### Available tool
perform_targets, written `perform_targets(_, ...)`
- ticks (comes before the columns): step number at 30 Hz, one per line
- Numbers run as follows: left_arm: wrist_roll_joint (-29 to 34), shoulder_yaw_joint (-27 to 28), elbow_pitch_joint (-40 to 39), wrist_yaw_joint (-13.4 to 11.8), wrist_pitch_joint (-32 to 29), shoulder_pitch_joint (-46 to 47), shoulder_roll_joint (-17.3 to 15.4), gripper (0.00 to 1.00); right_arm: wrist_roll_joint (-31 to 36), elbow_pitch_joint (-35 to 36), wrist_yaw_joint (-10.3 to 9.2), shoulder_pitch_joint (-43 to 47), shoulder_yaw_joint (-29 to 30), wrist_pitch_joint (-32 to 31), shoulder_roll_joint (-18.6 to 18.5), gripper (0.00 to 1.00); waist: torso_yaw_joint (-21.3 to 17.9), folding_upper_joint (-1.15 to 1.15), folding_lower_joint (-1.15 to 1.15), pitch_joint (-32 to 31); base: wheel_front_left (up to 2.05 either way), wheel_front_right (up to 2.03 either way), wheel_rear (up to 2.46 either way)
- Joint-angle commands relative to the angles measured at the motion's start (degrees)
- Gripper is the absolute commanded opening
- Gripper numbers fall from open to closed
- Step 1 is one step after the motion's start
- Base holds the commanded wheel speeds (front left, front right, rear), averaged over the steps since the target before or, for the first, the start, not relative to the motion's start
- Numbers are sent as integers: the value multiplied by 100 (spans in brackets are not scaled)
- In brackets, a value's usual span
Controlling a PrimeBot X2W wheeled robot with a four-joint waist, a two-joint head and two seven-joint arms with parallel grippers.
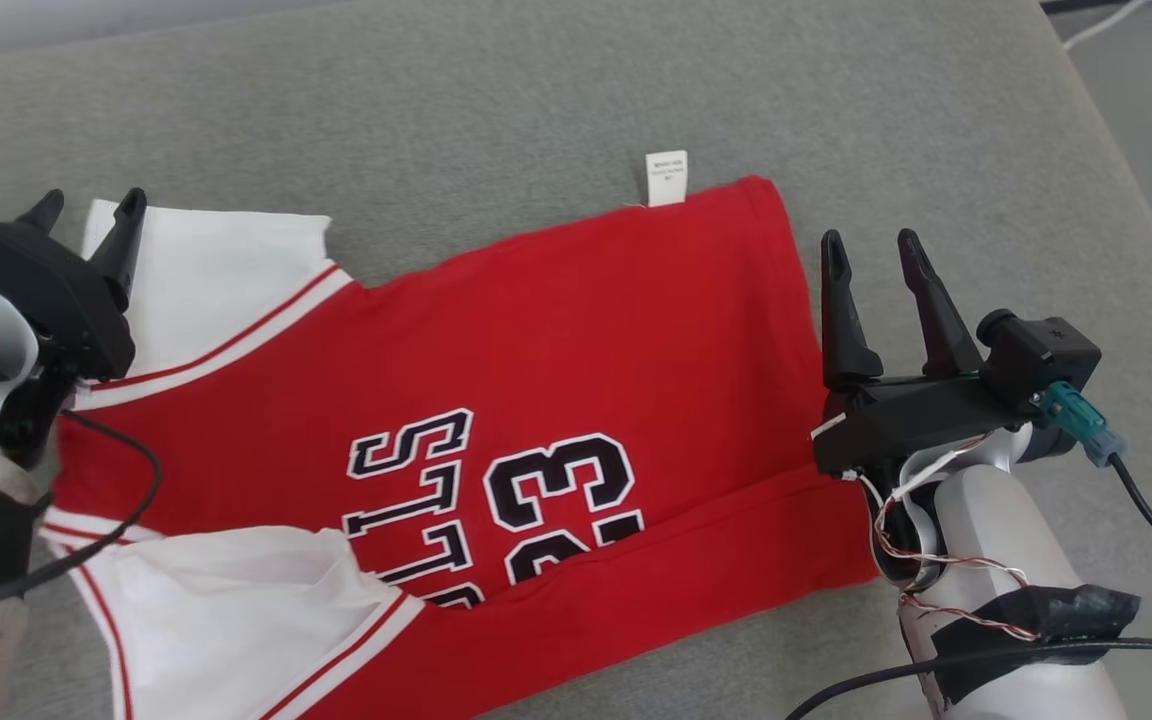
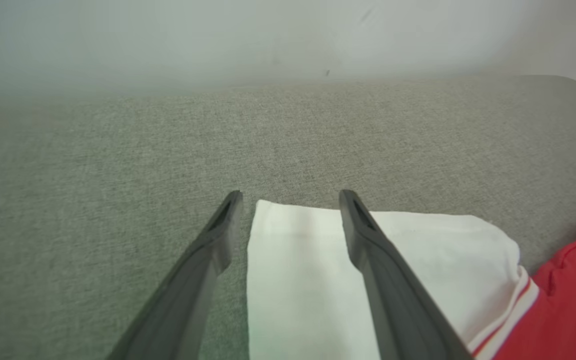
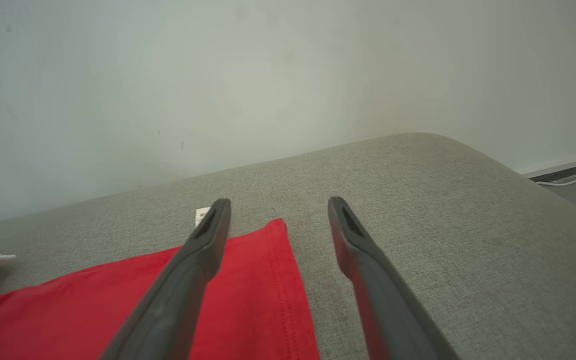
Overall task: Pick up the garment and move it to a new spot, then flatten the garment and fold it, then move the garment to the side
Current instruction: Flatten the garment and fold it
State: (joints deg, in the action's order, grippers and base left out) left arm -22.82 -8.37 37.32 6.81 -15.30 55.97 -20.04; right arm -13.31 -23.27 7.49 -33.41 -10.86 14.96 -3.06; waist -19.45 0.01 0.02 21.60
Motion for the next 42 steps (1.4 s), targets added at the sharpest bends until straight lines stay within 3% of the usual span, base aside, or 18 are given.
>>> perform_targets(1,33,-48,107,7,5,109,-64,100,-49,1,1,-45,-19,26,20,100,-151,-1,-2,136,0,0,0)
perform_targets(9,180,-311,746,40,66,457,-217,100,-161,90,1,46,-52,30,21,100,-239,-1,-2,138,0,0,0)
perform_targets(18,36,-483,1270,60,-84,632,-108,100,-151,83,1,17,-58,30,22,100,-216,-1,-2,121,0,0,0)
perform_targets(19,7,-488,1309,62,-86,632,-90,47,-153,78,1,1,-66,30,21,100,-216,-1,-2,122,0,0,0)
perform_targets(20,-9,-507,1351,55,-95,639,-81,19,-157,72,1,-15,-73,30,21,100,-217,-1,-2,124,0,0,0)
perform_targets(21,-21,-531,1384,47,-74,661,-91,0,-161,64,1,-31,-81,31,21,100,-217,-1,-2,120,0,0,0)
perform_targets(31,-181,-853,1173,56,562,677,48,0,-39,-717,1,-264,-119,-49,-25,100,57,-1,-2,-82,0,0,0)
perform_targets(42,-664,-1272,-128,55,1107,95,47,0,-391,-1890,1,-1134,-54,-719,-543,100,620,-1,-2,-146,0,0,0)
